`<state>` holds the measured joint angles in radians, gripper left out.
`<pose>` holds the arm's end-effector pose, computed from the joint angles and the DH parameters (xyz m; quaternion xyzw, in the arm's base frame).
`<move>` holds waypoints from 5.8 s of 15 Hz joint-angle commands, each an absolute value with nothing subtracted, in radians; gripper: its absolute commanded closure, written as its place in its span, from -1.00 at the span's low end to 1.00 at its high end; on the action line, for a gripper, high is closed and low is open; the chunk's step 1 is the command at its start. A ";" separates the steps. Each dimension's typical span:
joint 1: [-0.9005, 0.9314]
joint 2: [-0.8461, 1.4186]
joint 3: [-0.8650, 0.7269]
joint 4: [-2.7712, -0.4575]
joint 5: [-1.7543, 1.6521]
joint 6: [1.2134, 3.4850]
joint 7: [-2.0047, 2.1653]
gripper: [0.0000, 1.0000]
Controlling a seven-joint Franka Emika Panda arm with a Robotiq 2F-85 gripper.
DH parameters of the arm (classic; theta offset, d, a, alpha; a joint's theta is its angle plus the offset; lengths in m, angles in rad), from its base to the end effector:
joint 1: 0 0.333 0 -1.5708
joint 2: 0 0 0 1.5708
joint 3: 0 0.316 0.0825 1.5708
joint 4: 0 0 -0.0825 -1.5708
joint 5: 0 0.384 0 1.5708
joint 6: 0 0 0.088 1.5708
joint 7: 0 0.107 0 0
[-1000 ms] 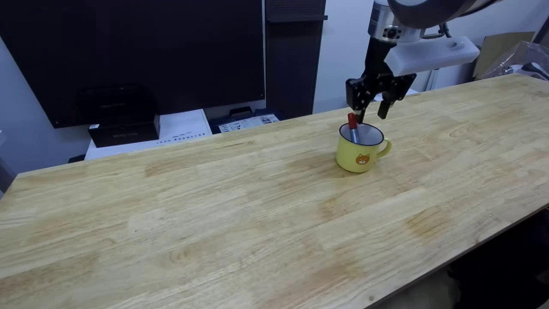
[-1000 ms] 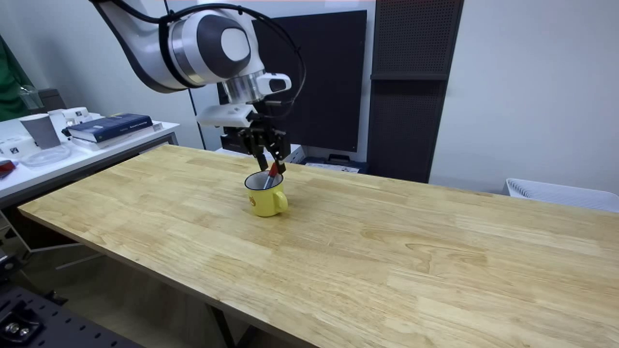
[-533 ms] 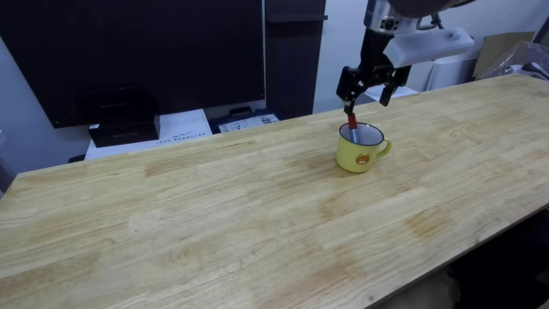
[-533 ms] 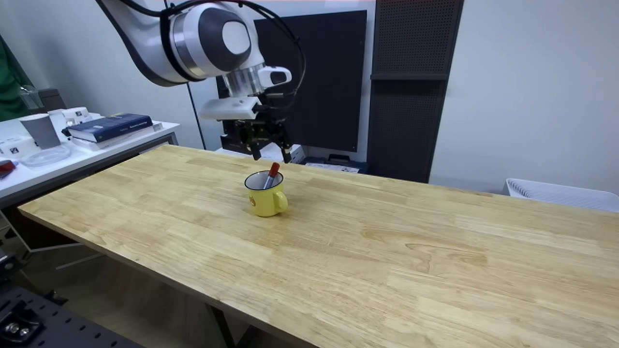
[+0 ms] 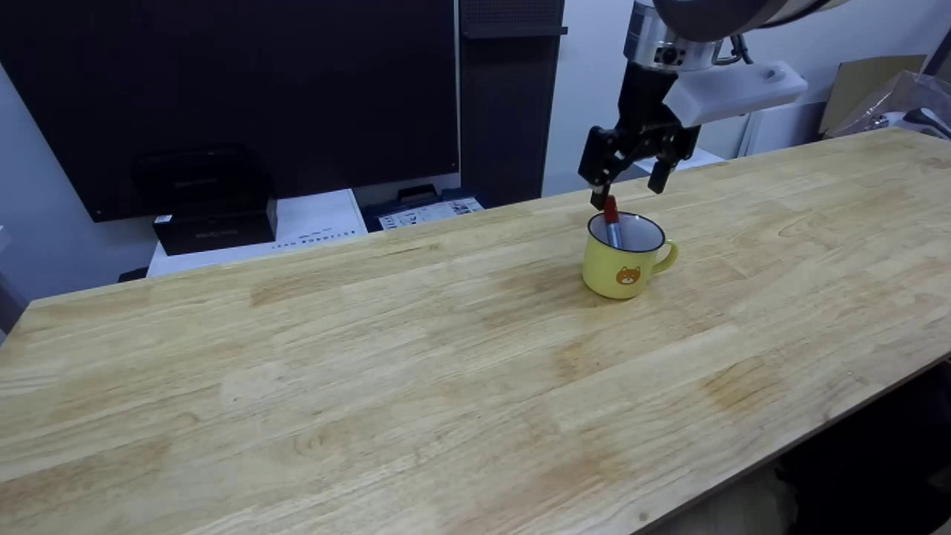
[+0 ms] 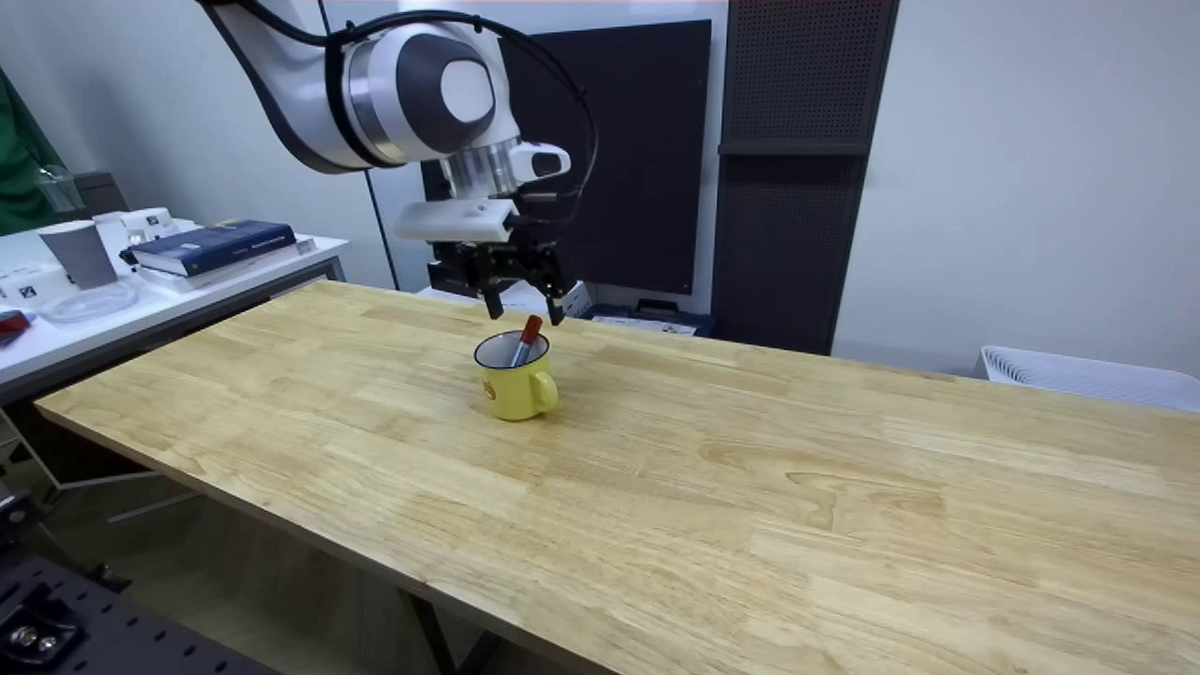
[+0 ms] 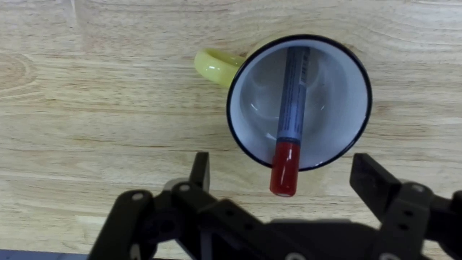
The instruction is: Take the red marker out of the yellow mug
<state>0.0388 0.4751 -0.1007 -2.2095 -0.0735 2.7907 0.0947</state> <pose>0.5595 -0.0325 0.1721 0.9972 -0.0376 0.0540 0.0362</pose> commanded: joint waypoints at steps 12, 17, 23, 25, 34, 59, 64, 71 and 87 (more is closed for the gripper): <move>-0.021 0.552 -0.052 -2.104 -0.046 2.733 0.015 0.95; -0.006 0.521 -0.055 -2.123 -0.058 2.726 0.015 0.89; 0.084 0.395 -0.113 -2.179 -0.142 2.684 0.083 0.89; 0.112 0.341 -0.126 -2.190 -0.183 2.640 0.113 0.89; 0.016 0.215 0.039 -2.141 0.106 2.375 -0.145 0.89; -0.022 0.717 0.087 -1.791 0.060 2.289 -0.326 0.89; -0.032 0.762 0.093 -1.733 0.069 2.221 -0.329 0.89; -0.039 0.808 0.091 -1.672 0.071 2.162 -0.327 0.26; 0.091 0.776 -0.019 -1.689 -0.227 2.349 -0.232 -1.00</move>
<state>0.0367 0.8053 0.0285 -1.6673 -0.1346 2.2866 -0.3111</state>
